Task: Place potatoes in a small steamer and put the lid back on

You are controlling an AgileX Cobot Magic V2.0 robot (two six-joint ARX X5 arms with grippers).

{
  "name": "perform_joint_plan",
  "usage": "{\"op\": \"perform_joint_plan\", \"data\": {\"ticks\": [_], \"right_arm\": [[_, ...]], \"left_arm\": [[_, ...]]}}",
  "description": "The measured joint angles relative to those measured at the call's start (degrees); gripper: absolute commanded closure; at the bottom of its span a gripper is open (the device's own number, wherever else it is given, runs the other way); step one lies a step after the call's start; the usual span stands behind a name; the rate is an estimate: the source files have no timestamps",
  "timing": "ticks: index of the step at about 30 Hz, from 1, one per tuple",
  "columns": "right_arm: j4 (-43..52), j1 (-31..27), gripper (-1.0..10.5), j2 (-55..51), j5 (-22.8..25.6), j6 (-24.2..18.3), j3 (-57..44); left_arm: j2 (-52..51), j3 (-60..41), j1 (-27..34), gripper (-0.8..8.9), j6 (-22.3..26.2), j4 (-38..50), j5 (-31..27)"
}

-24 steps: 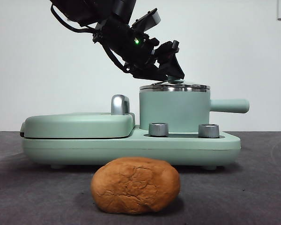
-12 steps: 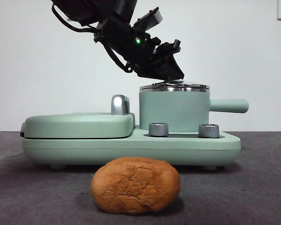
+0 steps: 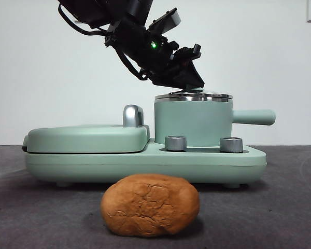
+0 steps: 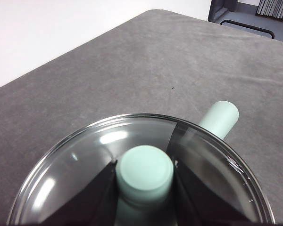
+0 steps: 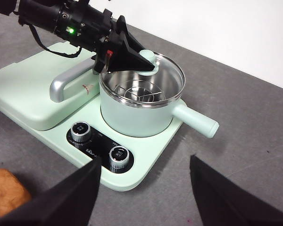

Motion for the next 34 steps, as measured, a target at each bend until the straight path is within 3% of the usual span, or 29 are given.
{"op": "perform_joint_plan", "data": {"ticks": [13,29,34], "right_arm": [[-0.1,0.0,6.5,0.0,0.0,0.0,0.0],[-0.1,0.0,6.5,0.0,-0.1,0.0,0.0],[-0.1,0.0,6.5,0.0,-1.4,0.0,0.0]], "left_arm": [[-8.3,0.0,-0.1,8.08,-0.1,-3.4,-0.2],[-27.5,-0.3,0.0,7.99,-0.2,-22.0,-1.1],[-32.6,-5.1,1.0,7.99,-0.2,-25.6,-2.0]]}}
